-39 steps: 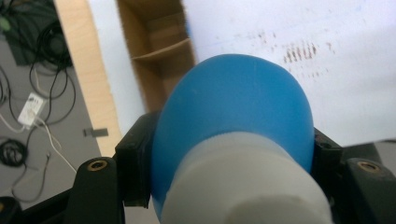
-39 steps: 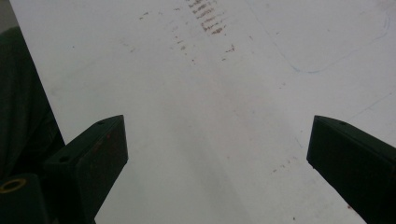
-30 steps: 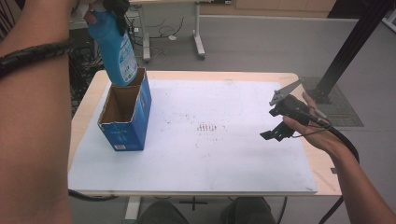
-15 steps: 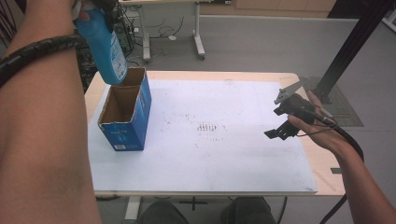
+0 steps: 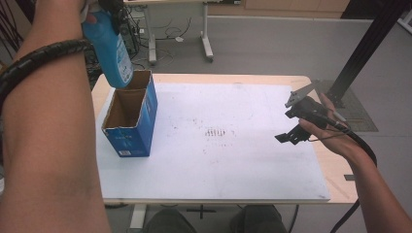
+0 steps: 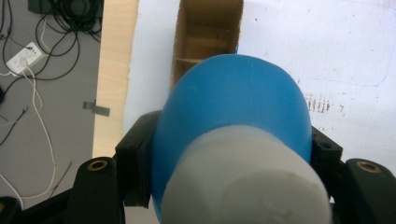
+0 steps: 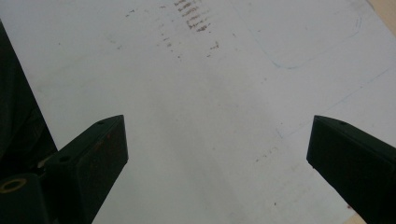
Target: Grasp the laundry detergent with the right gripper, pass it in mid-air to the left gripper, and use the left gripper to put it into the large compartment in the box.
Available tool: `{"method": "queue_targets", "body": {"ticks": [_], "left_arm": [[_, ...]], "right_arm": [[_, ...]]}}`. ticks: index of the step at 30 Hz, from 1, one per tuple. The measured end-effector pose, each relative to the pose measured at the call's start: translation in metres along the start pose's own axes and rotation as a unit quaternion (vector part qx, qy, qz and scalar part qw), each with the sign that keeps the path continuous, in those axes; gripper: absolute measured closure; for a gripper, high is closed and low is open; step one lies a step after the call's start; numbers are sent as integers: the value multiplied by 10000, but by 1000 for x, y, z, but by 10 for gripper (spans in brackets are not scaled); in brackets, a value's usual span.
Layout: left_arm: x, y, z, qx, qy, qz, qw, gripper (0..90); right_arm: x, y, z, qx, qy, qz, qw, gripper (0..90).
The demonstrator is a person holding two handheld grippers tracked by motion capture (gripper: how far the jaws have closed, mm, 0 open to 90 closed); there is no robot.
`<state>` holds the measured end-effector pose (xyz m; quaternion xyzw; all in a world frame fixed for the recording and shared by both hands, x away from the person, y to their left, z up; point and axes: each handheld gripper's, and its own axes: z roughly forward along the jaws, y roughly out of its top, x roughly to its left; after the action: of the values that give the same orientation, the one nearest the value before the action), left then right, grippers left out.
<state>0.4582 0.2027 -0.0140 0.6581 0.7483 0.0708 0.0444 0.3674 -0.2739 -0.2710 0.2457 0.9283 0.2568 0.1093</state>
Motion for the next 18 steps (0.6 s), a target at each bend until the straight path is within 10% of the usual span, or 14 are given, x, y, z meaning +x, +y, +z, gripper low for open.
{"method": "queue_targets", "body": {"ticks": [18], "left_arm": [[0, 4, 10, -13, 4, 66, 10000, 358]], "right_arm": [[1, 0, -2, 61, -54, 17, 10000, 52]]}}
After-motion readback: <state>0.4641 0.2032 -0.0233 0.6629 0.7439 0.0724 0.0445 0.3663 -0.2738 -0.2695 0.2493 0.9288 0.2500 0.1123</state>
